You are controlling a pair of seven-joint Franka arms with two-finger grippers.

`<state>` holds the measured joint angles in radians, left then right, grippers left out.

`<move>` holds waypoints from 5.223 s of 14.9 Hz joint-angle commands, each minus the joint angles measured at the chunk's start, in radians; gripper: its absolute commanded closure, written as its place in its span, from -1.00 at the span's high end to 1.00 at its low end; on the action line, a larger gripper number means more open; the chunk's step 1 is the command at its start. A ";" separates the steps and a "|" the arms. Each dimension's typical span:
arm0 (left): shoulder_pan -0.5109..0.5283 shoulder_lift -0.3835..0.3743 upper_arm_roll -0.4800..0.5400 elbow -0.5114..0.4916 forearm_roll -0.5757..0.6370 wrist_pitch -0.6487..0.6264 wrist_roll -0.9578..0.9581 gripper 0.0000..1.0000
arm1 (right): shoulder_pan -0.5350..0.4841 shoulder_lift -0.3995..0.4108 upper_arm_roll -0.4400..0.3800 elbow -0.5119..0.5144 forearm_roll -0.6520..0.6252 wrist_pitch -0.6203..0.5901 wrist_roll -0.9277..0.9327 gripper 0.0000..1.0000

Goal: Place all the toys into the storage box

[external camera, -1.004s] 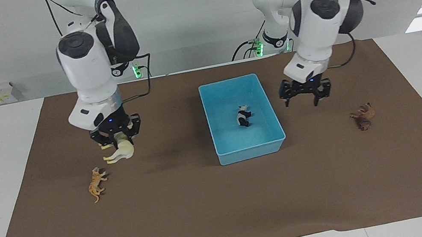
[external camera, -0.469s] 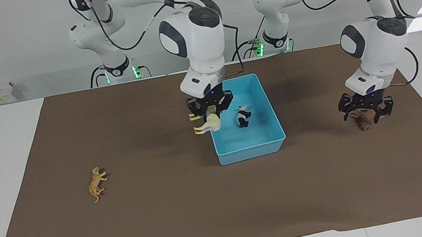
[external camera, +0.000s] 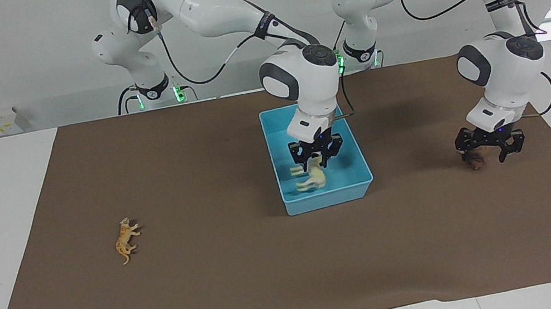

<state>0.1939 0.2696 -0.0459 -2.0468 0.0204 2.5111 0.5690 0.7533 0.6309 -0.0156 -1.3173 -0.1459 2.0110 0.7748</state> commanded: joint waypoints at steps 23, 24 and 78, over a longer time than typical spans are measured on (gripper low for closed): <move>-0.152 -0.006 -0.017 0.342 0.012 -0.504 -0.284 -1.00 | -0.810 -0.445 -0.013 -0.739 0.124 0.349 -0.551 1.00; -0.207 -0.022 -0.017 0.384 0.012 -0.579 -0.388 -1.00 | -0.815 -0.436 -0.014 -0.758 0.124 0.395 -0.555 1.00; -0.257 -0.312 0.031 0.450 -0.002 -1.045 -0.422 1.00 | -0.262 -0.275 0.079 -0.175 0.031 0.016 0.169 1.00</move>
<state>-0.0583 -0.0465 -0.0319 -1.6223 0.0225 1.4830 0.1254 0.5423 0.4405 0.0516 -1.4694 -0.1179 2.0871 0.9600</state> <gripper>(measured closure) 0.000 0.000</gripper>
